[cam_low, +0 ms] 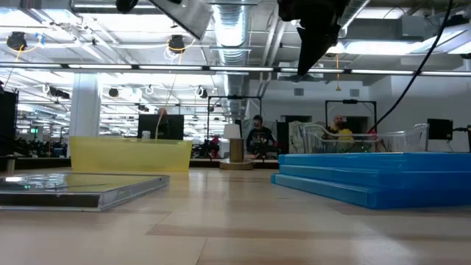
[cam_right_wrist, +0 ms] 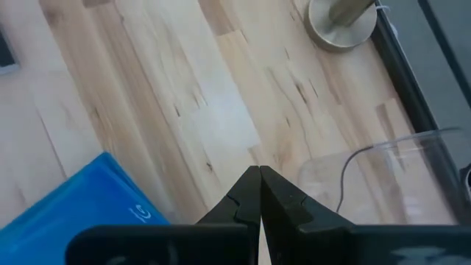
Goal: Pick & place jewel cases by type
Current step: Put the black CD case into the yellow bin
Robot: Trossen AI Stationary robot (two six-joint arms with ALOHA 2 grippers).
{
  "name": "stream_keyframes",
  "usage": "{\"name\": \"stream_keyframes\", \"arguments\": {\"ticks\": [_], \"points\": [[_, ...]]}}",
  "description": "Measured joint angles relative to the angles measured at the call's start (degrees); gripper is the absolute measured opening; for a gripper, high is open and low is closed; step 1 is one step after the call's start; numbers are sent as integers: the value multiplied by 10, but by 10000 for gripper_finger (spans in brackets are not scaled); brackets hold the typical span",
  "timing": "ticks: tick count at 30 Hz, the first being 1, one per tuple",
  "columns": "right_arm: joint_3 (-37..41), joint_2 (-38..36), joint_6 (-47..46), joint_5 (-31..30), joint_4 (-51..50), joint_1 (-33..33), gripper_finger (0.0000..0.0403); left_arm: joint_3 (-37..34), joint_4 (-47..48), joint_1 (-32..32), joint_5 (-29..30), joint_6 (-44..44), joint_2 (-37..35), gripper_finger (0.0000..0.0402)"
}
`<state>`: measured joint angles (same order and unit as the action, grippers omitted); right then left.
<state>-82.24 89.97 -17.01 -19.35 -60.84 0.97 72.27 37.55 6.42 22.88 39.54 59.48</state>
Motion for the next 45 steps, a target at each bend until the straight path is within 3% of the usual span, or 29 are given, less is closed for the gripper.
{"name": "stream_keyframes", "arguments": {"ticks": [4, 9, 23, 30, 40, 45], "points": [[0, 0, -12, 3, 0, 2, 0, 0, -5, 20, -44, 68, 0, 0], [0, 0, -14, 23, 0, 1, 0, 0, -22, 23, -71, 66, 0, 0], [0, 0, -4, 28, 0, 0, 0, 0, 49, 23, -69, -164, 52, 0], [0, 0, 10, 28, -1, -1, 0, 0, 155, 23, -18, -246, 106, 0], [0, 0, 10, 28, 0, -9, 0, 0, 292, 27, 127, -309, 150, 0], [0, 0, 10, 28, 0, -15, 0, 0, 350, 44, 146, -329, 186, 0]]}}
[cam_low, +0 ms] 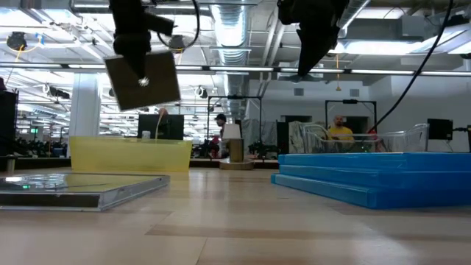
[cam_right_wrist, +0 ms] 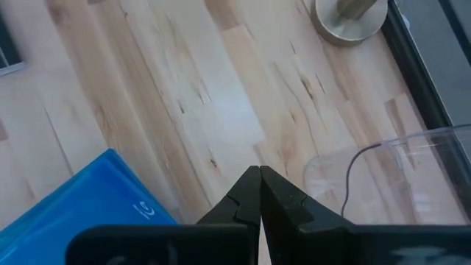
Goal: Pick & place jewel cases by type
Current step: Put the black CD case into the yellow bin
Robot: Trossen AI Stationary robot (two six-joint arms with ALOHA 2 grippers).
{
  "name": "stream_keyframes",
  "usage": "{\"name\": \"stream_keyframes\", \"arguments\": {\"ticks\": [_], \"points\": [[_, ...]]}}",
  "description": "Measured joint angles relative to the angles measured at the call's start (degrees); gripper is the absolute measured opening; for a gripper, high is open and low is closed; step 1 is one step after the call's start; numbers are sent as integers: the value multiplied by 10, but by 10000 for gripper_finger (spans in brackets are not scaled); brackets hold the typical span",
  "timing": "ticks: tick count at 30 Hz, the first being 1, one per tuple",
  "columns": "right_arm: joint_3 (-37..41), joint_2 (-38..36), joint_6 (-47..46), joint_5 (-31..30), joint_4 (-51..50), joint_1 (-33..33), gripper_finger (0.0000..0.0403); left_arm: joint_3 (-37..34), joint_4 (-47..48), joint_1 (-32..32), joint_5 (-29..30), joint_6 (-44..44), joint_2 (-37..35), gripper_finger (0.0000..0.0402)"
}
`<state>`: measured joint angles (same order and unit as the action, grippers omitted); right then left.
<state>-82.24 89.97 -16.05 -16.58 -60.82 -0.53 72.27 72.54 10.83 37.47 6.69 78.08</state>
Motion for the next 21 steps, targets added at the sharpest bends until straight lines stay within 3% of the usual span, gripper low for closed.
{"name": "stream_keyframes", "arguments": {"ticks": [12, 21], "points": [[0, 0, 0, 0, 0, 0, 0, -10, 4, 58, 20, -30, 126, 0], [0, 0, 0, 0, 0, 0, 0, -142, -153, 101, 23, -82, 88, 0]]}}
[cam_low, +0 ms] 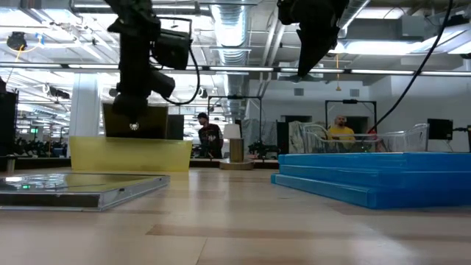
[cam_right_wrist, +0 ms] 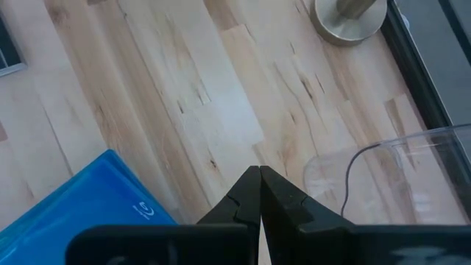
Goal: Pick & place jewel cases by type
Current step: Put the black CD case into the yellow bin
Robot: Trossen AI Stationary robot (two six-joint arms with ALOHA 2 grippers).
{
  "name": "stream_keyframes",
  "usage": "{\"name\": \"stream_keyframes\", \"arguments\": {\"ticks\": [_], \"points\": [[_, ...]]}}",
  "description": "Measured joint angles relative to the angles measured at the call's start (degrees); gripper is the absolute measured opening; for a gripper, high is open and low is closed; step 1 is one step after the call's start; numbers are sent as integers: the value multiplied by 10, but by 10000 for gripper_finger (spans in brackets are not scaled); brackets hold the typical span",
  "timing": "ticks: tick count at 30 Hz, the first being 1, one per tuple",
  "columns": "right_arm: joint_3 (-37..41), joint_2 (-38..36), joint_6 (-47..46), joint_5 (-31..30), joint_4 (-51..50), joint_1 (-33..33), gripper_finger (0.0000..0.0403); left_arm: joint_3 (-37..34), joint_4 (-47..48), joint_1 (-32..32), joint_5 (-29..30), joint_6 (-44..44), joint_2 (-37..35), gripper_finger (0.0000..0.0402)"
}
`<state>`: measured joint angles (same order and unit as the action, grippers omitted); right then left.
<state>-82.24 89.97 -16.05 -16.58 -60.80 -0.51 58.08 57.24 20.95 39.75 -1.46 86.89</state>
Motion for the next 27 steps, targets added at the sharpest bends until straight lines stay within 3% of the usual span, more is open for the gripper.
{"name": "stream_keyframes", "arguments": {"ticks": [6, 14, 18, 27], "points": [[0, 0, 0, 0, 0, 0, 0, -78, -132, 16, -22, -110, -37, 0], [0, 0, -6, 0, 3, 0, 0, -147, -208, 42, 14, -185, -37, 5], [0, 0, -10, 0, 15, 0, 0, -158, -227, 57, 14, -186, -37, 29], [0, 0, -10, 2, 43, 0, 0, -159, -227, 82, -61, -185, -37, 107]]}}
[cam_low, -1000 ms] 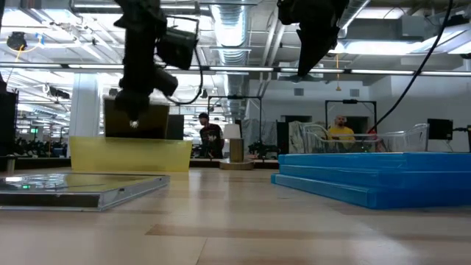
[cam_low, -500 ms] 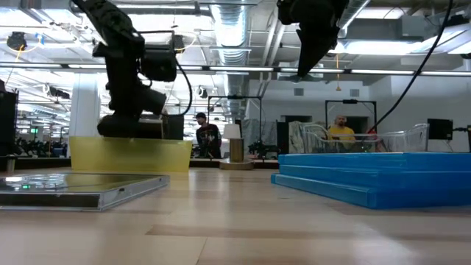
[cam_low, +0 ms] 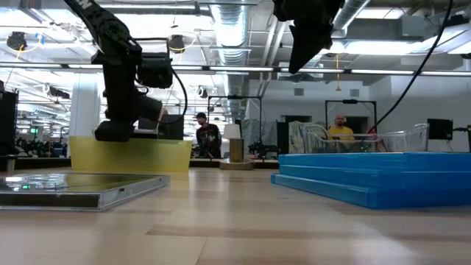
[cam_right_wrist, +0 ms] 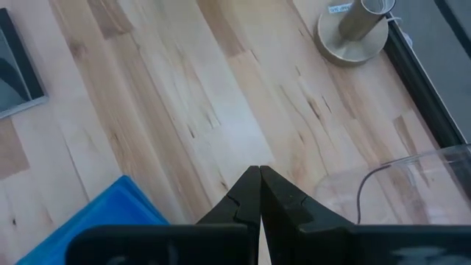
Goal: Pick & place jewel cases by type
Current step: Put the black CD case into the yellow bin
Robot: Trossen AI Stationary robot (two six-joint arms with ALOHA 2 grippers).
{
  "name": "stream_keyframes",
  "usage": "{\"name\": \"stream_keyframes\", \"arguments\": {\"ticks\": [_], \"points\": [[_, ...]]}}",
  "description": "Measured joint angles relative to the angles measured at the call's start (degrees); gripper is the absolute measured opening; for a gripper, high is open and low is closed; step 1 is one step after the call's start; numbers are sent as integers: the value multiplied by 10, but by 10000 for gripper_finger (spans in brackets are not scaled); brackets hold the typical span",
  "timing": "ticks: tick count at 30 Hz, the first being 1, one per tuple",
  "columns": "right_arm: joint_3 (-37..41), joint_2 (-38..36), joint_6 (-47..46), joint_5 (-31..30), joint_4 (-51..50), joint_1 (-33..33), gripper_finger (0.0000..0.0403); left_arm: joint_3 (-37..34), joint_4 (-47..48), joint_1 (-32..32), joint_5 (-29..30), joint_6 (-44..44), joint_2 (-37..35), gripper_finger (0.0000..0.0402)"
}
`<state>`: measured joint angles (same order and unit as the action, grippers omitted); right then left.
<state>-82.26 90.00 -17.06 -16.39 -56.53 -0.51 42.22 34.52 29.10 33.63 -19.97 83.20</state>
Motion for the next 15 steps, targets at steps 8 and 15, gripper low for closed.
{"name": "stream_keyframes", "arguments": {"ticks": [8, 15], "points": [[0, 0, 0, 0, 0, 0, 0, 0, 0, 2, -25, 12, 0, 193], [0, 0, 0, 0, -1, 0, 0, 1, 8, 2, -89, 42, -1, 235]]}}
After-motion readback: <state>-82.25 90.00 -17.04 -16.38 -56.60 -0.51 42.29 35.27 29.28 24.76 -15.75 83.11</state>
